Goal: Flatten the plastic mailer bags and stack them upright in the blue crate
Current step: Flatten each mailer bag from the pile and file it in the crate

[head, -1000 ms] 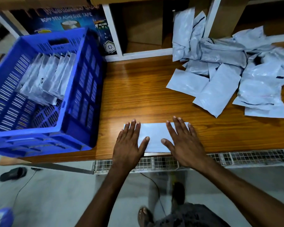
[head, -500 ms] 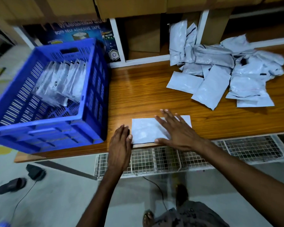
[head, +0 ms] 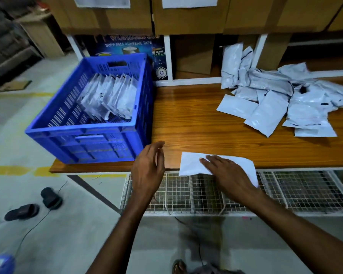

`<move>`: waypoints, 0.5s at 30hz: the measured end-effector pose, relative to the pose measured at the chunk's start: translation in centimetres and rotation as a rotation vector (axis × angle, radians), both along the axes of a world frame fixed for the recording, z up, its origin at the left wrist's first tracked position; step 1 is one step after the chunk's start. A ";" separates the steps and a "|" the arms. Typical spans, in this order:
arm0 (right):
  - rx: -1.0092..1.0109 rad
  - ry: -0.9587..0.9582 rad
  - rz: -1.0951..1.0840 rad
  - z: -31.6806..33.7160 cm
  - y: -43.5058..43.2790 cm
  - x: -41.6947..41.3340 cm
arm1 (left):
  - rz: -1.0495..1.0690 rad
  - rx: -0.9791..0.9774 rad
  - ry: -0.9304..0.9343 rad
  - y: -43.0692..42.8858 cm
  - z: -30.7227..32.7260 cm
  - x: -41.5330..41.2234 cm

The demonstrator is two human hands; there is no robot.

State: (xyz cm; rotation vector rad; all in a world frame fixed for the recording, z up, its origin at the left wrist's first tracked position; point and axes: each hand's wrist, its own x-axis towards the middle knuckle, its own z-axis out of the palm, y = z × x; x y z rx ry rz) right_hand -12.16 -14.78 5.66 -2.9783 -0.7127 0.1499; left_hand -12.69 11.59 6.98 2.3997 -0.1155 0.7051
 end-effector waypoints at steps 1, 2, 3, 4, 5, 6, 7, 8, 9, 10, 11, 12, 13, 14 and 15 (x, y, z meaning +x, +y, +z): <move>0.076 -0.058 -0.028 0.7 0.1 -0.2 | 0.031 -0.021 -0.025 0.2 0.9 -0.2; 0.151 -0.122 -0.049 1.4 0.2 -0.3 | 0.066 -0.047 -0.050 0.4 1.8 -0.3; 0.222 -0.195 -0.057 2.0 0.5 -0.2 | 0.107 -0.078 -0.077 0.8 2.7 -0.5; 0.278 -0.261 -0.061 2.7 0.9 0.0 | 0.137 -0.108 -0.106 1.2 3.5 -0.6; 0.323 -0.323 -0.057 3.7 1.6 0.1 | 0.157 -0.123 -0.137 1.8 4.4 -0.6; 0.370 -0.378 -0.051 5.0 2.5 0.4 | 0.171 -0.123 -0.167 2.4 5.1 -0.5; 0.418 -0.427 -0.047 6.3 3.5 0.5 | 0.184 -0.119 -0.194 3.0 5.9 -0.3; 0.460 -0.460 -0.038 7.5 4.6 0.8 | 0.195 -0.123 -0.212 3.9 6.6 0.0; 0.483 -0.492 -0.025 8.7 5.8 0.9 | 0.204 -0.138 -0.226 4.6 7.2 0.3; 0.488 -0.534 -0.011 9.8 7.1 1.2 | 0.213 -0.158 -0.240 5.7 8.0 0.7; 0.481 -0.567 -0.001 10.8 8.5 1.6 | 0.218 -0.180 -0.252 6.8 8.7 1.3; 0.474 -0.588 0.005 11.7 9.8 1.9 | 0.220 -0.200 -0.263 8.0 9.4 1.9; 0.479 -0.589 0.007 12.7 11.5 2.6 | 0.212 -0.216 -0.270 9.6 10.1 2.8; 0.504 -0.572 0.008 13.6 13.0 3.3 | 0.199 -0.227 -0.268 11.3 10.6 3.7; 0.542 -0.550 0.006 14.4 14.9 4.2 | 0.187 -0.227 -0.252 13.4 11.0 4.9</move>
